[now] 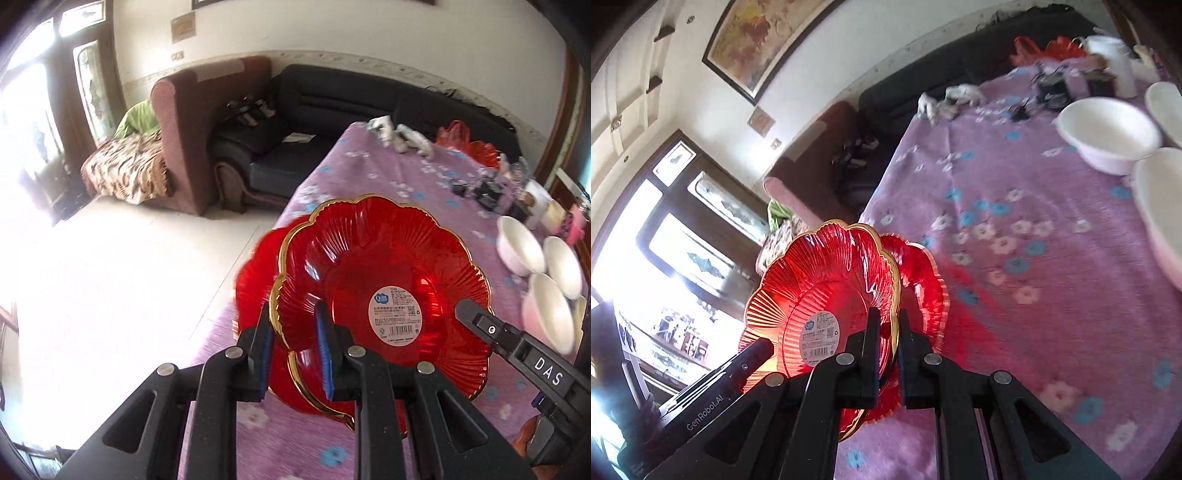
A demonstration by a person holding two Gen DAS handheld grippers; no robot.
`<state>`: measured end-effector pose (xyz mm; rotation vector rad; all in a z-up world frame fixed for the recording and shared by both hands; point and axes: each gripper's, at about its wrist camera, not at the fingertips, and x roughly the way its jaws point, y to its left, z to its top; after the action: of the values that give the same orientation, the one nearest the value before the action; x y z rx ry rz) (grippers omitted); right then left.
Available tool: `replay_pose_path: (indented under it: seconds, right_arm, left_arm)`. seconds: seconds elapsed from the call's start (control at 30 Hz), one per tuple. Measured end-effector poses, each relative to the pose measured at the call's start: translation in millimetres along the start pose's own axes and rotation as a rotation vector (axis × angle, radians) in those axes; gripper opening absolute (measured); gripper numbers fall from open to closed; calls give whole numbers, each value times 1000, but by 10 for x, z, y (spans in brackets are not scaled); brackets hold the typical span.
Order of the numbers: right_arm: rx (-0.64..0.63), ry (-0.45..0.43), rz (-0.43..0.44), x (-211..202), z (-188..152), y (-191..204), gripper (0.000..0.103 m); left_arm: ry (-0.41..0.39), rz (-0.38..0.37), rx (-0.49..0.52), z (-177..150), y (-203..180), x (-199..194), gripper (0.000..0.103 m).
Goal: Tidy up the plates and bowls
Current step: 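Lift the stacked red plates with both grippers and carry toward the table edge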
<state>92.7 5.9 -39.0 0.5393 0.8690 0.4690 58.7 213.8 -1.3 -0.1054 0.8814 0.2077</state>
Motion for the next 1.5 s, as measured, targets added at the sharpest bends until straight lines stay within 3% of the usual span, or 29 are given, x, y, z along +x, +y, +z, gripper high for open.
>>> replay_pose_path:
  seconds: [0.3,0.5,0.8,0.9,1.03,1.1,1.3,1.5]
  right_arm:
    - [12,63,-22,491,6,-70,10]
    - [-21,70,-81,644,18,-118,8]
    - [-143,91,-167,685,14,30,11]
    - [-201,40,-215,610,5,104,12]
    - [-276,-61,-246,445,32,209,24]
    - [-291,-113,-259,344,31,218,25]
    - [-282,-202,-202,107,-25,168,25]
    - [-284,-236,-187,-96,-131,73,25]
  left_arm:
    - [71,59,24,30,35,348,20]
    - [39,170,90,21,-7,365,21]
    - [44,173,66,20,76,309,25]
    - [38,165,59,-8,80,259,26]
    - [34,156,50,-63,75,211,30]
    - [37,148,44,-88,73,189,30]
    - [18,126,30,-172,30,83,31]
    - [-30,116,33,-294,-115,-79,40]
